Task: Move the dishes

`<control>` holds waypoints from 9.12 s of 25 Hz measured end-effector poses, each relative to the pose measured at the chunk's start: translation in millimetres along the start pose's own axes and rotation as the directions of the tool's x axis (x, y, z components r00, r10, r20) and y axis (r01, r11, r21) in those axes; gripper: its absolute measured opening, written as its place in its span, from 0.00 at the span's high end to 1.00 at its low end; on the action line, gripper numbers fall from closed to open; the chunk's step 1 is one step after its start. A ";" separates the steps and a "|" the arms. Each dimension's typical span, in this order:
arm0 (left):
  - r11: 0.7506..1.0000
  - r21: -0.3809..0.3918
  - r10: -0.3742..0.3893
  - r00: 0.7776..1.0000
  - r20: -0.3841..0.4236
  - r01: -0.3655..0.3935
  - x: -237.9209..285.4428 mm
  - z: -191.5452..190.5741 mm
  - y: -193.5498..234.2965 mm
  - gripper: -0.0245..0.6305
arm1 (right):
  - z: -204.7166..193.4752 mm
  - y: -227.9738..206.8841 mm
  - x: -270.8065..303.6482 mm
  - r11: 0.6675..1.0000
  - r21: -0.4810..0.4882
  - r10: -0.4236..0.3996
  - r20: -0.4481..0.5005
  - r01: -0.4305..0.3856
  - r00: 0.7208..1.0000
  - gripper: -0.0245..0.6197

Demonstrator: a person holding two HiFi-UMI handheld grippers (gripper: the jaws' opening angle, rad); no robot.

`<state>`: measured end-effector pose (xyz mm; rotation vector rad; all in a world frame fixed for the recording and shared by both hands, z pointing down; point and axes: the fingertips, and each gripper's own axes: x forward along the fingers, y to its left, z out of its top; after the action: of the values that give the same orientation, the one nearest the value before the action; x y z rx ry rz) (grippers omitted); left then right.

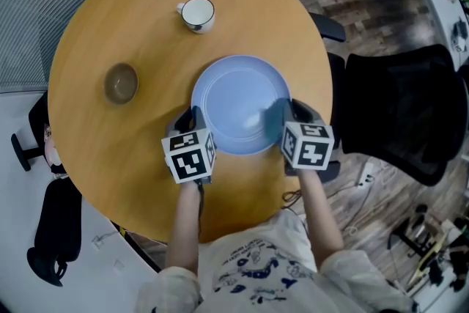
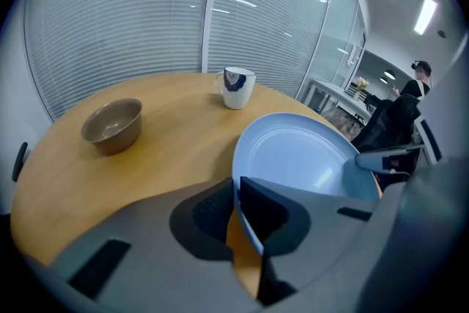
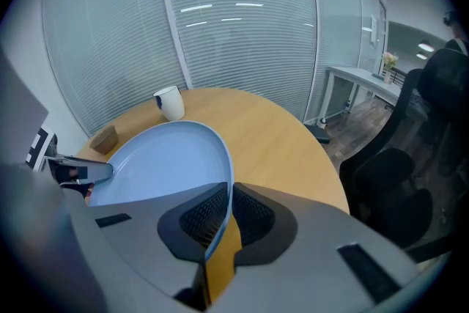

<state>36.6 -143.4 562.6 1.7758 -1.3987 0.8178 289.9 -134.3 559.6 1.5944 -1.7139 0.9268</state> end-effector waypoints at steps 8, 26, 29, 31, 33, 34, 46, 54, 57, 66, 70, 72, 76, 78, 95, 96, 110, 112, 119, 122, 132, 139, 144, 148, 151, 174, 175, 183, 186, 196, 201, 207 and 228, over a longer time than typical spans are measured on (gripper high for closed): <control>1.000 -0.008 0.003 1.000 -0.025 -0.003 9.5 -4.5 1.3 0.92 | -8.2 0.0 10.8 1.000 0.007 -0.002 -0.036 0.003 0.999 0.93; 0.999 0.040 0.000 0.999 0.041 -0.002 13.7 -4.7 1.7 0.92 | -11.8 -0.3 15.6 1.000 -0.014 0.002 0.016 -0.001 1.000 0.92; 0.999 0.033 0.002 0.999 0.054 -0.004 11.2 -2.0 4.3 0.89 | -9.3 0.4 14.7 1.000 -0.014 0.016 0.028 -0.015 0.999 0.82; 1.000 0.027 -0.004 0.998 0.060 0.003 8.2 0.2 5.9 0.87 | -5.6 0.0 11.7 1.000 -0.019 0.015 0.039 -0.014 0.999 0.76; 1.000 0.017 -0.008 0.997 0.073 0.007 3.0 3.7 8.1 0.86 | -0.4 -1.0 6.5 1.000 -0.025 0.006 0.054 -0.004 0.999 0.76; 1.000 0.015 -0.007 0.997 0.083 0.006 -0.4 6.1 9.2 0.86 | 2.6 -1.1 3.7 1.000 -0.025 0.003 0.064 -0.002 0.998 0.75; 1.000 0.018 0.001 0.981 0.195 -0.004 -51.7 37.1 16.4 0.86 | 57.9 32.6 -38.7 0.992 -0.105 0.087 0.244 -0.063 0.966 0.75; 1.000 0.013 -0.024 0.953 0.302 0.021 -93.1 56.9 16.2 0.89 | 100.9 73.5 -68.3 0.973 -0.194 0.186 0.341 -0.125 0.922 0.70; 1.000 0.017 -0.027 0.938 0.345 0.022 -108.5 66.0 17.2 0.91 | 119.7 88.2 -75.7 0.962 -0.234 0.220 0.366 -0.140 0.904 0.68; 0.999 0.027 0.019 0.912 0.410 -0.033 -134.9 82.5 32.5 0.96 | 170.8 141.3 -79.8 0.906 -0.370 0.349 0.384 -0.204 0.855 0.61; 0.999 0.031 0.010 0.911 0.412 -0.025 -134.9 90.3 33.6 0.96 | 187.8 163.1 -68.3 0.879 -0.389 0.422 0.362 -0.277 0.831 0.56; 0.999 0.035 0.009 0.912 0.410 -0.026 -133.3 94.6 35.0 0.96 | 196.7 171.4 -62.5 0.867 -0.410 0.437 0.354 -0.283 0.827 0.54; 0.999 0.029 0.007 0.910 0.415 -0.021 -126.1 103.2 35.9 0.96 | 213.1 181.2 -48.1 0.843 -0.455 0.461 0.335 -0.287 0.822 0.52; 1.000 0.025 0.006 0.908 0.419 -0.018 -120.4 107.8 35.9 0.96 | 220.7 183.5 -40.2 0.837 -0.474 0.461 0.338 -0.275 0.821 0.50; 1.000 -0.001 0.025 0.923 0.384 -0.026 -54.2 132.4 47.1 0.96 | 235.9 198.7 69.3 0.801 -0.508 0.482 0.232 -0.318 0.845 0.34; 1.000 -0.003 0.027 0.924 0.381 -0.028 -50.8 132.6 47.9 0.96 | 234.2 200.2 76.3 0.793 -0.519 0.483 0.218 -0.319 0.848 0.34; 1.000 -0.009 0.015 0.949 0.316 -0.013 -12.6 116.2 55.0 0.96 | 227.3 206.9 132.1 0.782 -0.534 0.473 0.175 -0.320 0.863 0.33; 1.000 -0.003 0.013 0.951 0.310 -0.013 -9.4 114.5 55.4 0.96 | 226.3 208.0 135.2 0.779 -0.534 0.480 0.170 -0.329 0.860 0.33; 1.000 -0.009 0.015 0.954 0.298 -0.013 -5.3 109.2 58.7 0.96 | 218.1 211.4 143.0 0.765 -0.520 0.512 0.132 -0.381 0.849 0.34; 1.000 -0.014 0.018 0.955 0.295 -0.015 -5.4 106.8 61.3 0.96 | 219.0 210.6 143.4 0.774 -0.497 0.521 0.147 -0.393 0.841 0.34; 0.999 -0.048 0.027 0.958 0.286 -0.014 -3.8 98.6 65.8 0.96 | 218.8 210.4 144.1 0.782 -0.498 0.510 0.165 -0.375 0.844 0.35; 0.998 -0.055 0.037 0.958 0.283 -0.023 -5.3 95.8 69.6 0.96 | 221.3 211.3 146.5 0.793 -0.484 0.499 0.168 -0.370 0.850 0.35; 0.998 -0.061 0.044 0.955 0.292 -0.027 -7.3 99.0 71.9 0.96 | 222.4 208.2 145.1 0.813 -0.447 0.494 0.189 -0.374 0.849 0.35; 0.998 -0.055 0.042 0.952 0.302 -0.027 -11.6 102.0 69.4 0.96 | 224.3 203.0 135.1 0.837 -0.406 0.481 0.231 -0.366 0.846 0.36; 0.998 -0.053 0.043 0.950 0.309 -0.028 -17.1 101.9 68.4 0.96 | 228.4 198.6 122.3 0.858 -0.371 0.466 0.271 -0.355 0.842 0.35; 0.999 -0.019 -0.037 0.947 0.320 0.046 -50.6 87.4 54.0 0.96 | 183.8 157.1 75.6 0.994 -0.008 0.103 0.391 -0.109 0.915 0.35; 0.999 -0.018 -0.037 0.947 0.319 0.045 -51.7 85.2 55.6 0.96 | 180.5 155.8 77.4 0.995 0.010 0.088 0.385 -0.100 0.919 0.35; 0.999 -0.020 -0.033 0.950 0.311 0.041 -57.1 75.1 66.0 0.96 | 160.5 150.4 94.9 0.994 0.097 0.012 0.327 -0.046 0.945 0.35; 0.999 -0.017 -0.034 0.950 0.311 0.041 -57.8 74.6 68.4 0.96 | 158.4 153.3 94.0 0.994 0.108 -0.009 0.319 -0.027 0.948 0.35; 0.999 -0.022 -0.036 0.951 0.308 0.045 -56.0 75.4 69.6 0.96 | 153.1 152.6 96.1 0.995 0.075 -0.084 0.340 0.062 0.937 0.35; 0.999 -0.027 -0.030 0.951 0.306 0.040 -56.0 73.3 71.2 0.96 | 153.5 152.0 95.4 0.995 0.078 -0.087 0.355 0.064 0.931 0.35; 0.999 -0.029 -0.029 0.951 0.306 0.040 -56.9 72.1 71.2 0.96 | 152.1 151.6 95.7 0.994 0.086 -0.095 0.341 0.070 0.935 0.35; 0.999 -0.043 -0.016 0.943 0.332 0.032 -74.3 72.8 75.7 0.96 | 171.5 160.7 59.7 0.997 -0.028 -0.046 0.440 0.065 0.897 0.35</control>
<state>-49.6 -177.5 473.3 1.9537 -1.5905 0.4796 129.0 -304.9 497.9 1.9201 -1.9554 0.5180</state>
